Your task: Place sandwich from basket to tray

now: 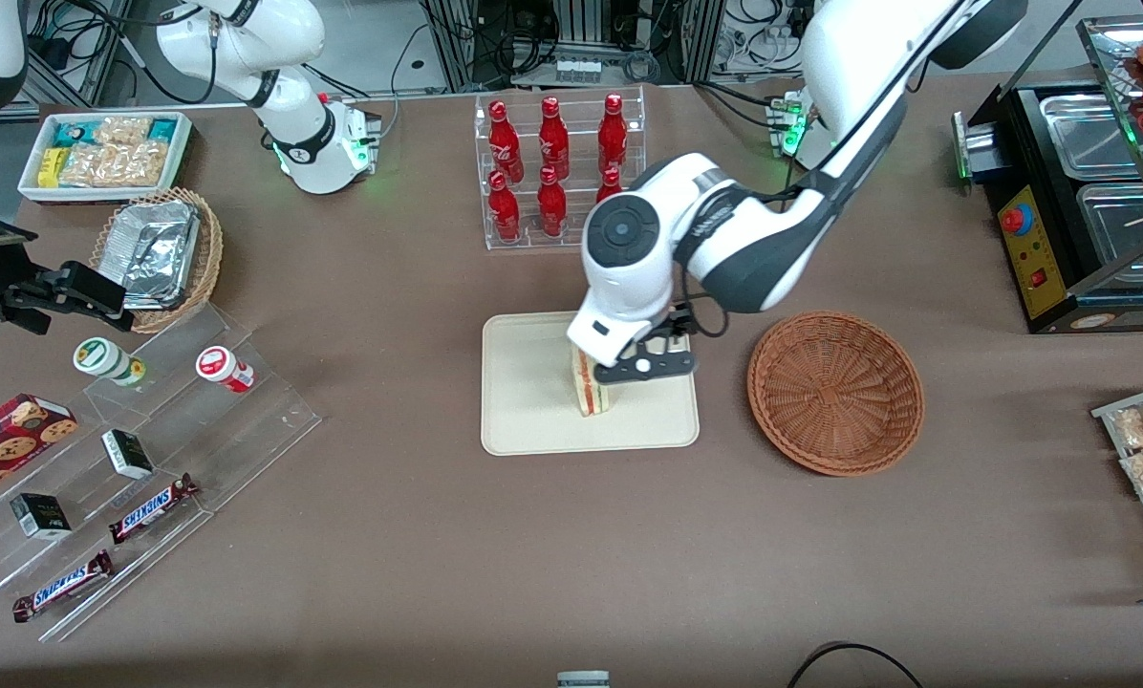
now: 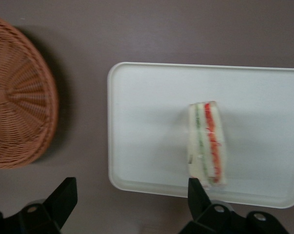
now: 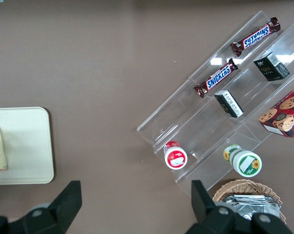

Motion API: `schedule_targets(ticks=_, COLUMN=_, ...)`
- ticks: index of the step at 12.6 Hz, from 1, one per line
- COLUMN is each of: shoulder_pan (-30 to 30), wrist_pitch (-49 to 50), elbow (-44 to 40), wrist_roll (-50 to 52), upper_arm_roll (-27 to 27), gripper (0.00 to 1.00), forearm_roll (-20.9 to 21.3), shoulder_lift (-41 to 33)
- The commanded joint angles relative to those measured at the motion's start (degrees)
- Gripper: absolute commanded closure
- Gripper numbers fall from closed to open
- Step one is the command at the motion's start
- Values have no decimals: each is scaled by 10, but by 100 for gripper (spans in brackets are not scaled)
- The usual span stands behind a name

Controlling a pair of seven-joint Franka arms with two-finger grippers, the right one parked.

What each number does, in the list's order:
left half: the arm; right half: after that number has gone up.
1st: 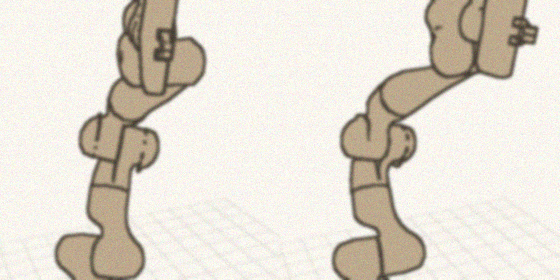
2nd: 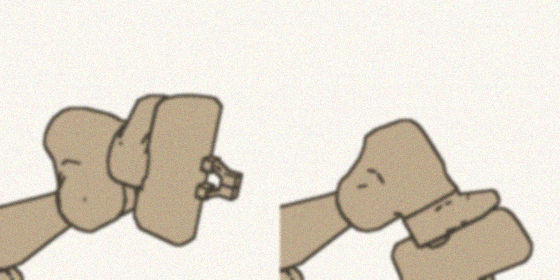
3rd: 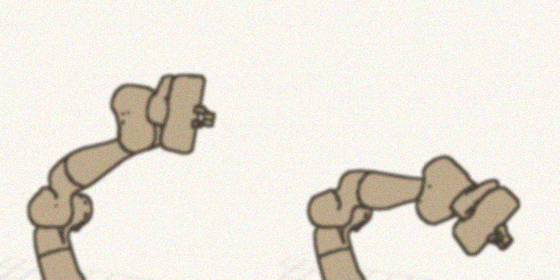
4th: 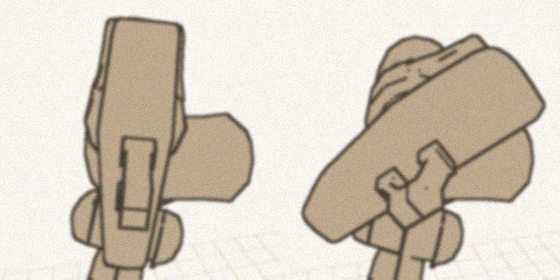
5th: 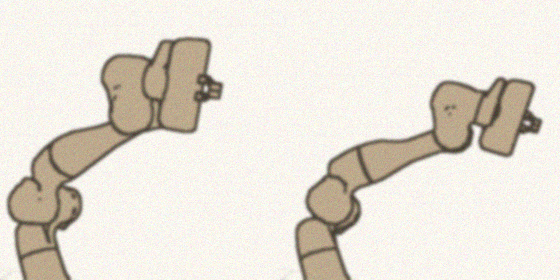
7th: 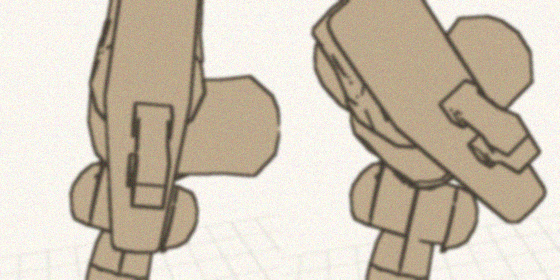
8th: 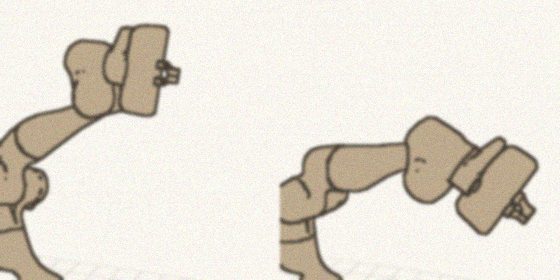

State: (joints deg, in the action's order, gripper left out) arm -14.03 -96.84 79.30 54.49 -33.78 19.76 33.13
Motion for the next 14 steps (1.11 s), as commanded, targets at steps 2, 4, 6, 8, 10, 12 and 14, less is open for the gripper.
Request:
schedule_targets(ticks=2, shoulder_pan=51, wrist_pitch=53, elbow=22, wrist_roll=-40, upper_arm_roll=3, gripper=0, forearm_roll=-11, shoulder_lift=-46)
schedule_targets(ticks=4, shoulder_pan=89, wrist_pitch=52, elbow=58, wrist_roll=-83, upper_arm_roll=2, gripper=0, forearm_roll=-12, shoulder_lift=-75)
schedule_targets(ticks=6, shoulder_pan=118, wrist_pitch=52, elbow=85, wrist_roll=-106, upper_arm_roll=1, gripper=0, forearm_roll=-14, shoulder_lift=-101)
schedule_targets(ticks=8, shoulder_pan=138, wrist_pitch=53, elbow=102, wrist_roll=-126, upper_arm_roll=1, gripper=0, forearm_roll=-14, shoulder_lift=-118)
schedule_targets(ticks=10, shoulder_pan=159, wrist_pitch=53, elbow=114, wrist_roll=-134, upper_arm_roll=1, gripper=0, forearm_roll=-14, shoulder_lift=-128)
schedule_targets(ticks=12, shoulder_pan=174, wrist_pitch=46, elbow=152, wrist_roll=-189, upper_arm_roll=5, gripper=0, forearm_roll=-37, shoulder_lift=-171)
schedule_targets(ticks=14, shoulder_pan=168, wrist_pitch=52, elbow=183, wrist_roll=-267, upper_arm_roll=61, gripper=0, forearm_roll=-94, shoulder_lift=-227)
